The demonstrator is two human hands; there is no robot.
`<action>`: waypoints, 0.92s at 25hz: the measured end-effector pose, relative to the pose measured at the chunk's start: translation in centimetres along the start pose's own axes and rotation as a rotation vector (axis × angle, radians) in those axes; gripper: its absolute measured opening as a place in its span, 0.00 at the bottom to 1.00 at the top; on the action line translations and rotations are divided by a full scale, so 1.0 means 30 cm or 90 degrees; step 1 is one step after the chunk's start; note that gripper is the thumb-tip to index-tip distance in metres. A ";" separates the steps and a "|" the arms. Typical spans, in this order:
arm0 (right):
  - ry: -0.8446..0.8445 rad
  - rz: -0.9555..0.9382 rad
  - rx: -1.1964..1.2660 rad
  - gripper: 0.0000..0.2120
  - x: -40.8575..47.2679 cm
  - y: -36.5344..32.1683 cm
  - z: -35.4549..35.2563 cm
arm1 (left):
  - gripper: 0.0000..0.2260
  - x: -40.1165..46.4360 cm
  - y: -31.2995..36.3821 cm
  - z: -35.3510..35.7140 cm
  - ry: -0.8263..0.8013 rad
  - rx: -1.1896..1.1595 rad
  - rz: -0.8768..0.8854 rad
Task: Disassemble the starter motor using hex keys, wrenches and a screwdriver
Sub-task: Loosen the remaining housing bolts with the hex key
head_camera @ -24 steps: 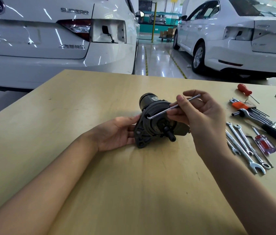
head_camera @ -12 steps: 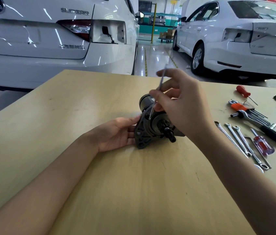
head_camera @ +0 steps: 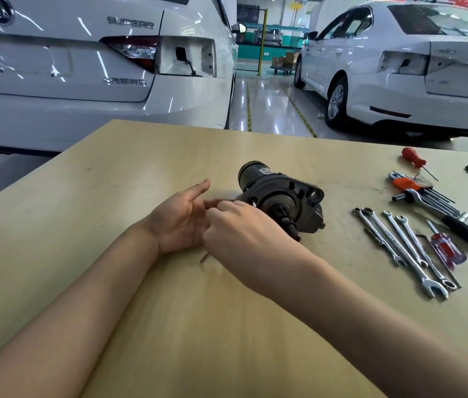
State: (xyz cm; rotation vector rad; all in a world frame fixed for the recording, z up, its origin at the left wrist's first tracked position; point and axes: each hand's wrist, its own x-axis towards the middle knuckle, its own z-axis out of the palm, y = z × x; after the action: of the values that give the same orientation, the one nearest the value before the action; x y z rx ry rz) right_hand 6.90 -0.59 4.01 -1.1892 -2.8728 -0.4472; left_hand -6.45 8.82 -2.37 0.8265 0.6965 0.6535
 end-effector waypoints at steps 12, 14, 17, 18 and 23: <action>0.617 0.515 1.204 0.08 -0.191 0.194 0.065 | 0.24 0.020 -0.004 -0.002 -0.010 0.019 0.004; 0.613 0.537 1.230 0.08 -0.189 0.197 0.073 | 0.24 0.023 -0.006 -0.004 -0.020 0.021 0.000; 0.603 0.548 1.248 0.07 -0.186 0.198 0.080 | 0.24 0.026 -0.007 -0.008 -0.025 0.025 0.004; 0.604 0.546 1.254 0.06 -0.187 0.197 0.082 | 0.24 0.026 -0.007 -0.007 -0.028 0.027 0.003; 0.619 0.541 1.252 0.03 -0.182 0.188 0.089 | 0.23 0.028 -0.008 -0.011 -0.033 0.025 0.007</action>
State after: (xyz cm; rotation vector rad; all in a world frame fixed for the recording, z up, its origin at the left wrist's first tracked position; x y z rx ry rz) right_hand 14.98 0.12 2.31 -0.8859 -0.7490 1.1336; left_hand -6.15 9.46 -2.96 0.8812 0.6602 0.6284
